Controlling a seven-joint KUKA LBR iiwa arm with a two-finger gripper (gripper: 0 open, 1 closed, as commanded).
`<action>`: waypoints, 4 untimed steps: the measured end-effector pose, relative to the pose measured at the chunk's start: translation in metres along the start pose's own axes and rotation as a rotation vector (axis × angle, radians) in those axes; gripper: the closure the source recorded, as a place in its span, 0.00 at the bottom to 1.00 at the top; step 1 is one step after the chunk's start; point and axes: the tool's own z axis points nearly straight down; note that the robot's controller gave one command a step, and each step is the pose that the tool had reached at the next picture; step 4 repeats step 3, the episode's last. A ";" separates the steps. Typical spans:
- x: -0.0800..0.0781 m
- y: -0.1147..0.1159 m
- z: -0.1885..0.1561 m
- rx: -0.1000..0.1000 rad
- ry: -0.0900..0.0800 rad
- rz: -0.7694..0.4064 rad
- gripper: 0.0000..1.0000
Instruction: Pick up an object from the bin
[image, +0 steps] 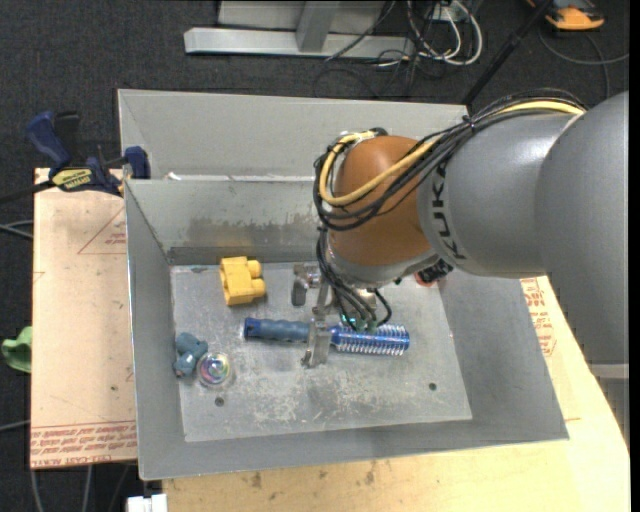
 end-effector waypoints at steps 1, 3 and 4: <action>-0.027 -0.019 0.062 0.000 -0.004 0.033 0.00; -0.018 -0.035 -0.111 -0.001 -0.016 0.072 1.00; -0.018 -0.035 -0.111 -0.001 -0.016 0.072 1.00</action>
Offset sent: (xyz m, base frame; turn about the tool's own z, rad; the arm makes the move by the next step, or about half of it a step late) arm 0.0270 -0.0182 -0.0579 0.0302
